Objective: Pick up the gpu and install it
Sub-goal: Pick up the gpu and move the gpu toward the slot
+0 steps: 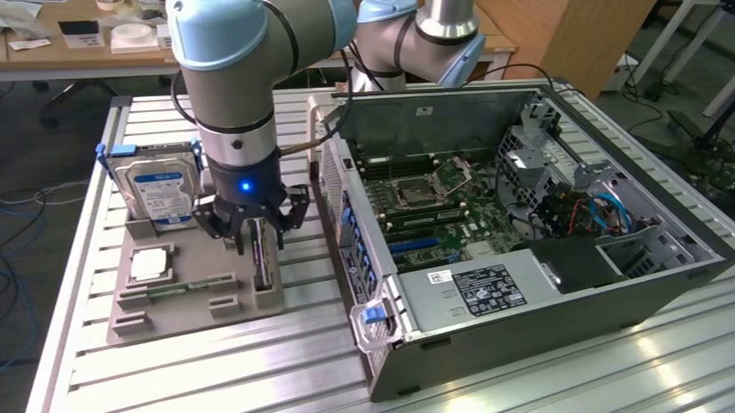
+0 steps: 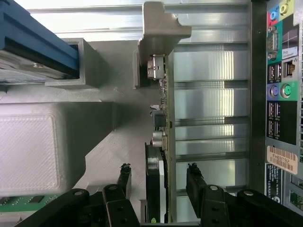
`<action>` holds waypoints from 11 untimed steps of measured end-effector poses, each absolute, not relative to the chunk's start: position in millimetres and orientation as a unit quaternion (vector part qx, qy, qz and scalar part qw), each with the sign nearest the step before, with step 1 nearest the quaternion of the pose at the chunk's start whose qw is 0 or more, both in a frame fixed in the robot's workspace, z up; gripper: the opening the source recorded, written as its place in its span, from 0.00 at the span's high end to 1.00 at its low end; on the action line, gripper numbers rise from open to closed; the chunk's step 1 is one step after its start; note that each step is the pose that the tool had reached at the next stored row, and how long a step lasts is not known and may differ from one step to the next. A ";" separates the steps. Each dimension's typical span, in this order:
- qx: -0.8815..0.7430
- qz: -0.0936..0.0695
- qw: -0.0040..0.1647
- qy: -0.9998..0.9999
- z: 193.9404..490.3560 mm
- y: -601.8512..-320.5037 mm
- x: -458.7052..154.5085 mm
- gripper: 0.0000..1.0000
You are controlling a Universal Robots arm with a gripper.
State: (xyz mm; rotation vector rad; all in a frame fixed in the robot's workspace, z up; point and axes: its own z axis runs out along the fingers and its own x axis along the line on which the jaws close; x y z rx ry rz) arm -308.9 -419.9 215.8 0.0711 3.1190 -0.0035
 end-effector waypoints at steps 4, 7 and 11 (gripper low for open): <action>0.003 -0.001 0.011 1.000 214.9 -419.9 -309.8 0.41; 0.006 -0.001 0.011 1.000 213.6 -419.4 -313.6 0.41; 0.009 -0.002 0.011 1.000 211.2 -415.4 -314.4 0.41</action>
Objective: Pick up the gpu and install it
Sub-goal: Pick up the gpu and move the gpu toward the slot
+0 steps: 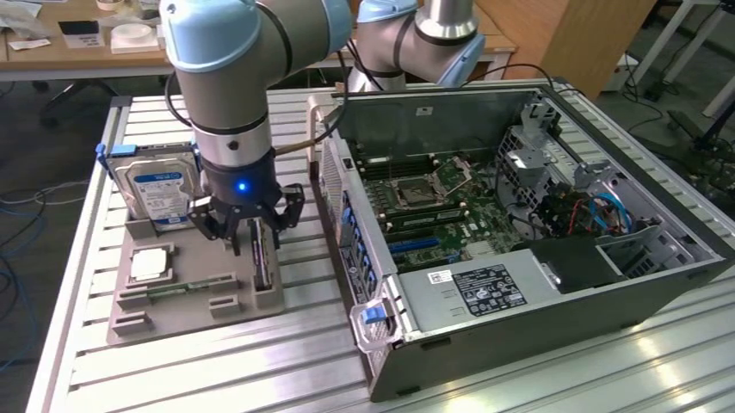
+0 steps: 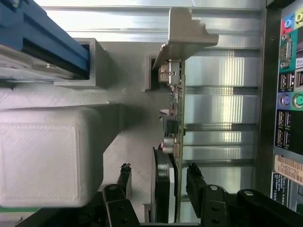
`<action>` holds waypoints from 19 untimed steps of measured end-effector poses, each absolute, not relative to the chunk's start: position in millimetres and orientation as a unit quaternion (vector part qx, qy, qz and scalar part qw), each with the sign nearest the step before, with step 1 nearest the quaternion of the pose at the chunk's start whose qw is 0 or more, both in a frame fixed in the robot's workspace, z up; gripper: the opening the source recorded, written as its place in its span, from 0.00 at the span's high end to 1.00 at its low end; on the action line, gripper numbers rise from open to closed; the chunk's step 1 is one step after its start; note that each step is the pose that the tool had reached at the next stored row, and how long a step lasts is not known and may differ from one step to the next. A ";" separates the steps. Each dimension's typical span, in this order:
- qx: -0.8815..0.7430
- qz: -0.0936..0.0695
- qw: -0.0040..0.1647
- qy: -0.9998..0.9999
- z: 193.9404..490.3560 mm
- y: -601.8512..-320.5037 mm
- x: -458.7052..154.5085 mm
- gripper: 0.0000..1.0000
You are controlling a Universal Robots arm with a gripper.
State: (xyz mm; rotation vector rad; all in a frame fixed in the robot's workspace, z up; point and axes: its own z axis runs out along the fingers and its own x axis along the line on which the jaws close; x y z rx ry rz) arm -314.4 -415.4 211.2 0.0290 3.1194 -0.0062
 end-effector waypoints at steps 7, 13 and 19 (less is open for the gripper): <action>0.026 -0.007 0.011 1.000 207.7 -414.0 -313.7 0.41; 0.026 -0.007 0.011 1.000 207.7 -414.0 -313.2 0.49; 0.026 -0.007 0.011 1.000 208.7 -414.0 -313.1 0.51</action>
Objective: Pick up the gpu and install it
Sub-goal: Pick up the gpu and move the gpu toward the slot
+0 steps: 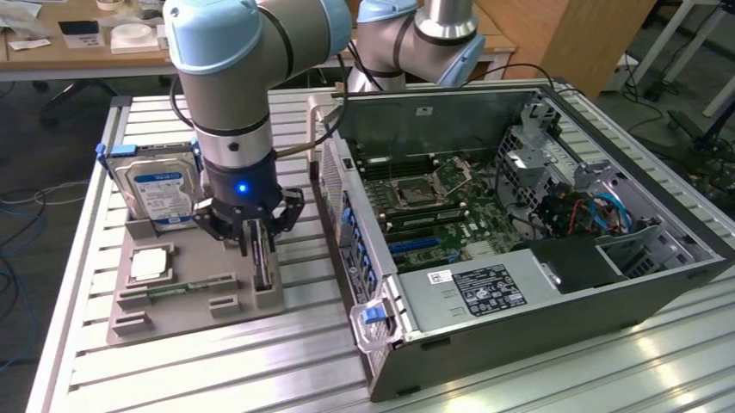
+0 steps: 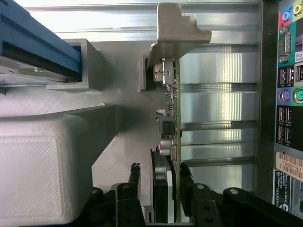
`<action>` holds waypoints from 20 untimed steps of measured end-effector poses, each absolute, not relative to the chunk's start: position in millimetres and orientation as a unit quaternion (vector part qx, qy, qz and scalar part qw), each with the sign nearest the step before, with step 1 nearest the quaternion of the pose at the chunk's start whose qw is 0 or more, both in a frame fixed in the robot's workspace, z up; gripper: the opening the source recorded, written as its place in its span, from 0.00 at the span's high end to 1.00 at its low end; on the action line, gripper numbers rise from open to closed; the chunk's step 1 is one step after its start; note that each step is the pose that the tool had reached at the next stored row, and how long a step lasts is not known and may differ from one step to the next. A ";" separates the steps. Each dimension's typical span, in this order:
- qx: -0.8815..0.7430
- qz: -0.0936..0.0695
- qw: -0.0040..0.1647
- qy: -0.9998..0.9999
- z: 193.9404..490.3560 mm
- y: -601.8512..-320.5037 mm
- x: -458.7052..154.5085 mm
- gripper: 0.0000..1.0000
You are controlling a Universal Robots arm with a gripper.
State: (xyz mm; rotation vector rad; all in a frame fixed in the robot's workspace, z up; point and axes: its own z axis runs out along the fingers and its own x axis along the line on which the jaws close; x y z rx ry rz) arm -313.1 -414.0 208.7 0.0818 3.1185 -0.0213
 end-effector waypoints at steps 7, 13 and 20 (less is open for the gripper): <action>0.026 -0.007 0.011 1.000 210.9 -414.0 -313.1 0.59; 0.026 -0.007 0.011 1.000 211.0 -414.0 -312.6 0.67; 0.026 -0.007 0.011 1.000 210.8 -414.0 -311.4 0.72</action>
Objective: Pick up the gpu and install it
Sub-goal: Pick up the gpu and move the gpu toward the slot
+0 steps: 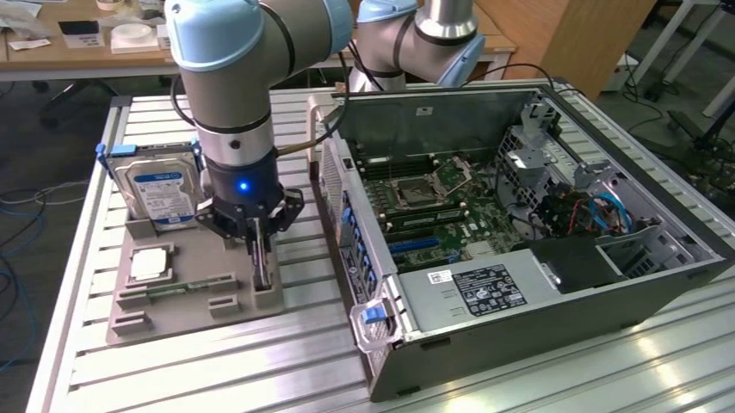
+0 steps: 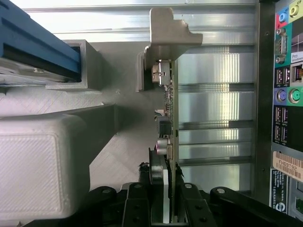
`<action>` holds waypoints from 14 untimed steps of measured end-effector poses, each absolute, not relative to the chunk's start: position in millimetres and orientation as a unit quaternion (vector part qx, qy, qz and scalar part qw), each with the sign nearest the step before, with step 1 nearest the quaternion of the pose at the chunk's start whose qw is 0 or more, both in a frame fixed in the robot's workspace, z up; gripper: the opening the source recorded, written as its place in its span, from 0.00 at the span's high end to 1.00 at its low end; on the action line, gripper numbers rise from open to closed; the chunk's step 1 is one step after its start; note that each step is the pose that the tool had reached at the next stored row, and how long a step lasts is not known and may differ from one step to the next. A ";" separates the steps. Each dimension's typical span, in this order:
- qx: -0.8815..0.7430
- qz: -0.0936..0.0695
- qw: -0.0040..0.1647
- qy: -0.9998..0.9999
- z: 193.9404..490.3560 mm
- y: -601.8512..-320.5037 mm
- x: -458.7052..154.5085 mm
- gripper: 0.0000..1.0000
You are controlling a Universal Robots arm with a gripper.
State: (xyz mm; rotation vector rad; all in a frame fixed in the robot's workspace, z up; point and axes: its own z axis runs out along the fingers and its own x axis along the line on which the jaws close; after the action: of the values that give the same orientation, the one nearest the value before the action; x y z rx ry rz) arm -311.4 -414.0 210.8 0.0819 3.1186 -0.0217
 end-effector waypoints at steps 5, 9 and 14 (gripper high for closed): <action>0.026 -0.007 0.011 1.000 210.8 -414.0 -311.4 0.72; 0.026 -0.007 0.011 1.000 210.8 -414.0 -311.4 0.72; 0.026 -0.007 0.011 1.000 211.5 -413.9 -311.3 0.72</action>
State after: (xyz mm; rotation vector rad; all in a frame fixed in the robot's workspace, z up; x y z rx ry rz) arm -311.3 -413.9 211.5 0.0818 3.1179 -0.0211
